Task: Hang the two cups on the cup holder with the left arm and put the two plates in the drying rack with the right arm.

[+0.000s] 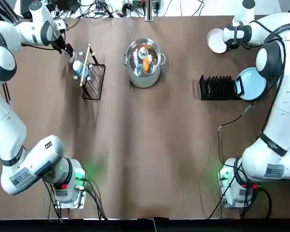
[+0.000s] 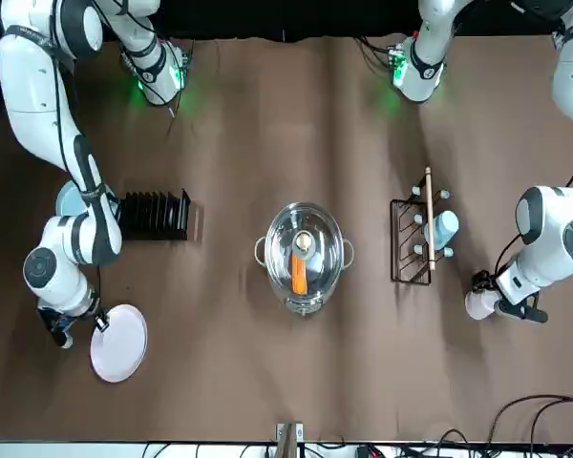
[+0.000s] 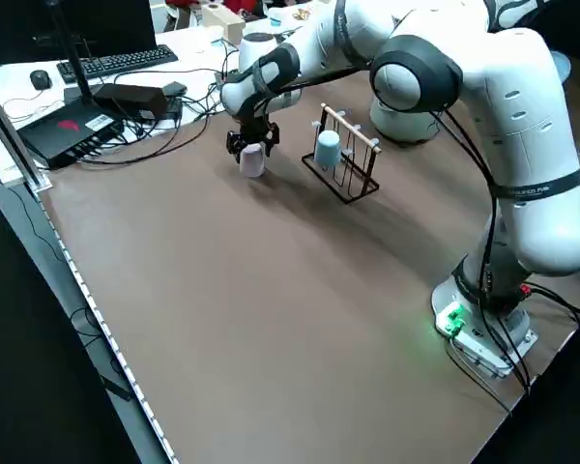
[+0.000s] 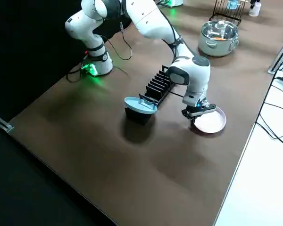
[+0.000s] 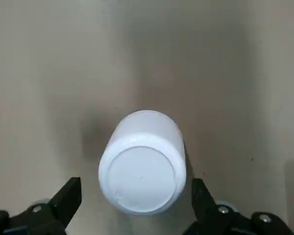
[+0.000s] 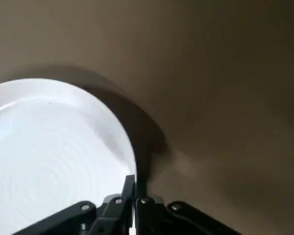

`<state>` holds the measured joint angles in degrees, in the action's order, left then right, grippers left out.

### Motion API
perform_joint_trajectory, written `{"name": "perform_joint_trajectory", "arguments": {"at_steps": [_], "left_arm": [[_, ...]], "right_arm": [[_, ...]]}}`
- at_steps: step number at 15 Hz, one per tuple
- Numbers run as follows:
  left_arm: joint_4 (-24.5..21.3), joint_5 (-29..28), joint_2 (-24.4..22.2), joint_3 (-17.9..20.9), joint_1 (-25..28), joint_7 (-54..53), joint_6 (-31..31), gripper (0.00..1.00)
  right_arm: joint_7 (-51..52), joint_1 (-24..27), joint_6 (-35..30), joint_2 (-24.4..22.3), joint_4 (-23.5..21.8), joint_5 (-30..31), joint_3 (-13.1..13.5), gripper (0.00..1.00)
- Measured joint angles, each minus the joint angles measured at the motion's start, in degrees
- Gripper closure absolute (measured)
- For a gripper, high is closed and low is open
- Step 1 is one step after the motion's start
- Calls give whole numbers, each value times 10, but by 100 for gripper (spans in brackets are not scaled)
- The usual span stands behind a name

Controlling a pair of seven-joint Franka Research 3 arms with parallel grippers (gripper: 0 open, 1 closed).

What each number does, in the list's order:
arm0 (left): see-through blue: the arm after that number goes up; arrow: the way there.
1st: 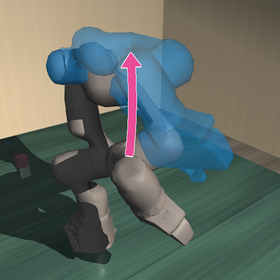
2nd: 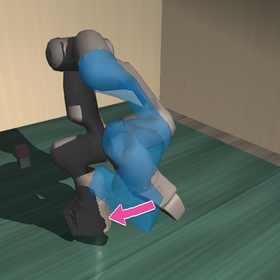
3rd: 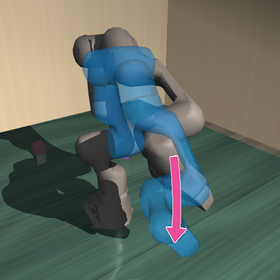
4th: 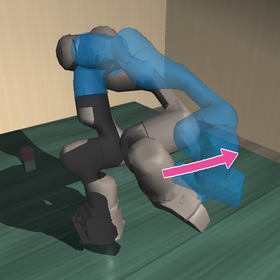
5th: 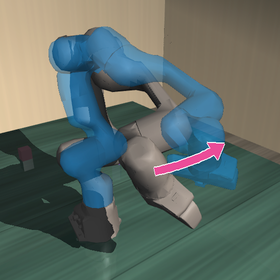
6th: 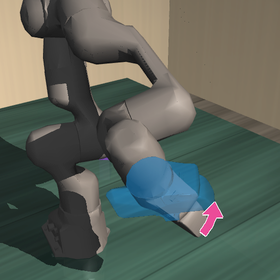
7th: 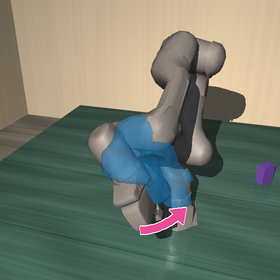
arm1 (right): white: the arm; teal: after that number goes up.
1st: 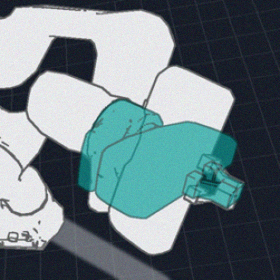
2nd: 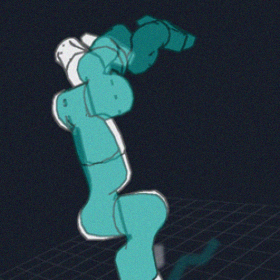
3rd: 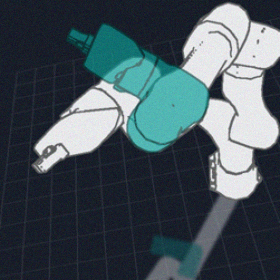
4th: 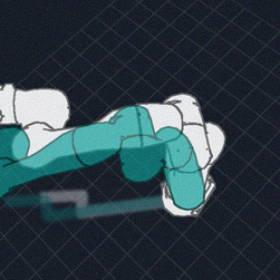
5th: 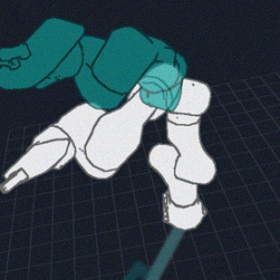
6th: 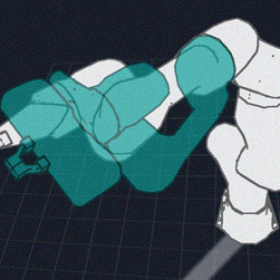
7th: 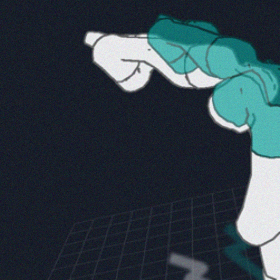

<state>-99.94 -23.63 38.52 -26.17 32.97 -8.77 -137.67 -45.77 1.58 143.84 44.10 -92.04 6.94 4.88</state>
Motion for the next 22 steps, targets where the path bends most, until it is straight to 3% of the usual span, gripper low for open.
{"name": "perform_joint_trajectory", "arguments": {"at_steps": [4,7,10,16,17,18,22], "left_arm": [[1,0,7,0,-6,0,-39,2],[1,0,23,0,-7,0,-73,5],[3,0,24,0,-7,0,-77,32],[7,0,23,-2,-3,21,-76,32],[9,0,19,-7,-2,43,-66,32],[17,0,1,-33,3,98,2,32],[24,0,-79,-94,9,209,148,32]], "right_arm": [[1,0,-2,-2,1,0,0,96],[12,-5,-49,-16,14,0,-2,96],[79,-9,-150,-62,27,0,-6,96],[358,-5,-388,-186,28,-8,-6,96],[406,-2,-416,-200,27,-8,-4,96],[488,7,-442,-223,15,17,-1,96],[617,28,-440,-248,-25,113,1,96]]}}
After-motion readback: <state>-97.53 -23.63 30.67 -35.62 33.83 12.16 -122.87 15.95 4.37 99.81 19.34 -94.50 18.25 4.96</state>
